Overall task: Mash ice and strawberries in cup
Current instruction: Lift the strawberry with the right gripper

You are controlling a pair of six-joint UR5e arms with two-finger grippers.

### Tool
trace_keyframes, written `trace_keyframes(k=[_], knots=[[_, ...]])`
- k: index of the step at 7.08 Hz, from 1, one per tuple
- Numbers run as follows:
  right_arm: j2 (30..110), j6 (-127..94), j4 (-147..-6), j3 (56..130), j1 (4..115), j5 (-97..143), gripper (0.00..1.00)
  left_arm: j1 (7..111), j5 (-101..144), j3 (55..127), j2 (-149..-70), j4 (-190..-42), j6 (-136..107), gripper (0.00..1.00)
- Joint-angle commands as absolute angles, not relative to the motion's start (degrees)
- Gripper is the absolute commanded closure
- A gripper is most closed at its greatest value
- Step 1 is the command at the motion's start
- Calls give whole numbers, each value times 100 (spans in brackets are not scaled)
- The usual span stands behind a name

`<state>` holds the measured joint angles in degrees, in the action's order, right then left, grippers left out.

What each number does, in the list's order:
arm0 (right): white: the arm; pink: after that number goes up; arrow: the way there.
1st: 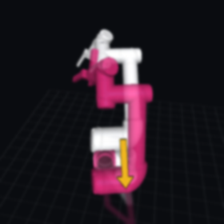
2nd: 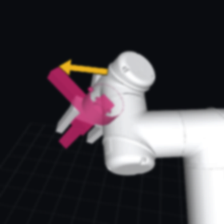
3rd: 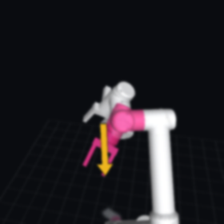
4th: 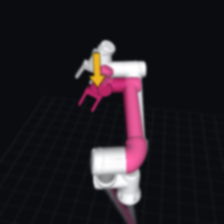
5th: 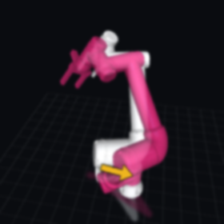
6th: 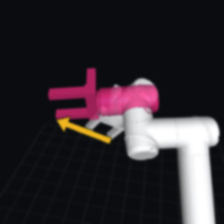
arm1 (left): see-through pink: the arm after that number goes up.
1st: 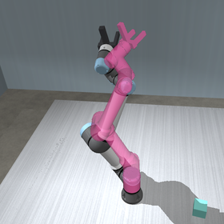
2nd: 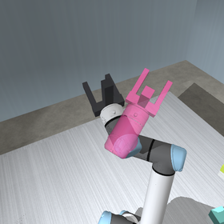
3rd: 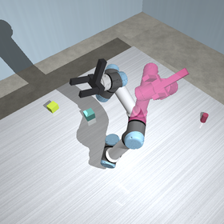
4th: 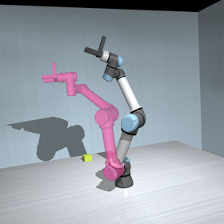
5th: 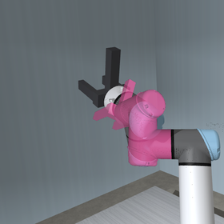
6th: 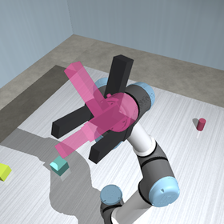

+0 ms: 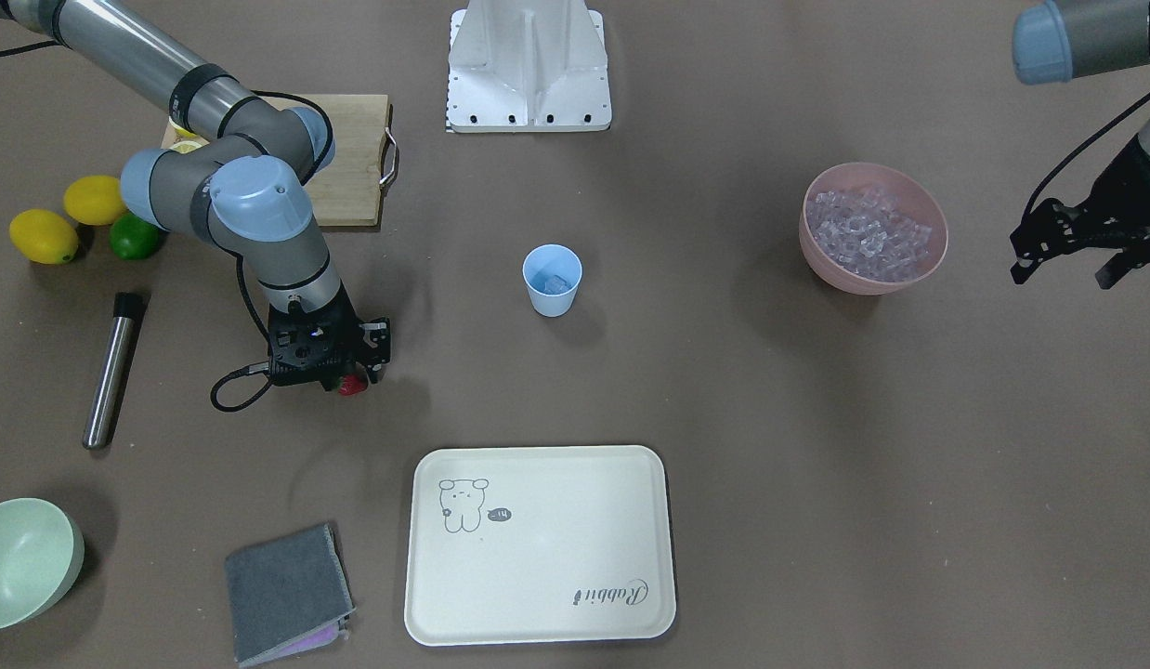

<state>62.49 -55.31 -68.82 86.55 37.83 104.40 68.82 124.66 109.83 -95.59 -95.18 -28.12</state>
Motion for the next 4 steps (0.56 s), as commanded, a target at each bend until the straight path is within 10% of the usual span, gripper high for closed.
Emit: trace_keyframes(k=[1,2,4], knots=[[6249,-5537,-6882,8657,3788,10406,67,6882,12472,10986,-9554,-9519,-2812,2],[6240,-5537,-6882,8666,3797,10415,97,6882,12463,10986,-9554,-9519,-2812,2],[6022,-5546,-6925,8823,3971,10476,100,6882,12463,10986,-9545,-9527,-2812,2]])
